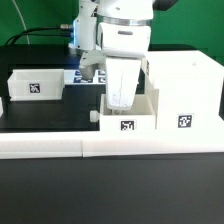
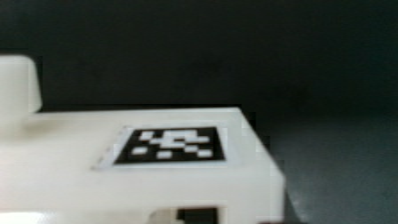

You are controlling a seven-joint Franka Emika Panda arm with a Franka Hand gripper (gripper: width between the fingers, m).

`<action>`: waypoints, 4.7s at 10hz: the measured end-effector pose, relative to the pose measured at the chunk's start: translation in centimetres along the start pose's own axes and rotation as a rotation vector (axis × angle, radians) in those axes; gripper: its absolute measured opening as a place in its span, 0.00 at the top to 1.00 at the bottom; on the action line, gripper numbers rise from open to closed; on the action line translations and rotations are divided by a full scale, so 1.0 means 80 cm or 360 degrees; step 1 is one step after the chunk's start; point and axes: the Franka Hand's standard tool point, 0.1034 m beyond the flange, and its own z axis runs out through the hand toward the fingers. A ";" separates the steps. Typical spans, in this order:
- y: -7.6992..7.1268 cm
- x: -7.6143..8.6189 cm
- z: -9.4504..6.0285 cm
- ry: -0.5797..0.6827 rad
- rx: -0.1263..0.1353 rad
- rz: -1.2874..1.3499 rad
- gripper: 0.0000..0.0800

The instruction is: Assemble drawer

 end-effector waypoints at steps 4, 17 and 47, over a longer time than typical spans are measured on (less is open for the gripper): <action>-0.001 0.005 0.001 0.0019 -0.0063 0.0029 0.95; -0.002 0.003 0.000 -0.0015 0.0002 0.0016 0.95; 0.001 -0.001 0.000 -0.0050 -0.0079 -0.0072 0.95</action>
Offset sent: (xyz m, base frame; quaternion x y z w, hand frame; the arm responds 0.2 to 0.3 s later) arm -0.0037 0.0100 0.0047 -0.0888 0.0160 0.0233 0.9956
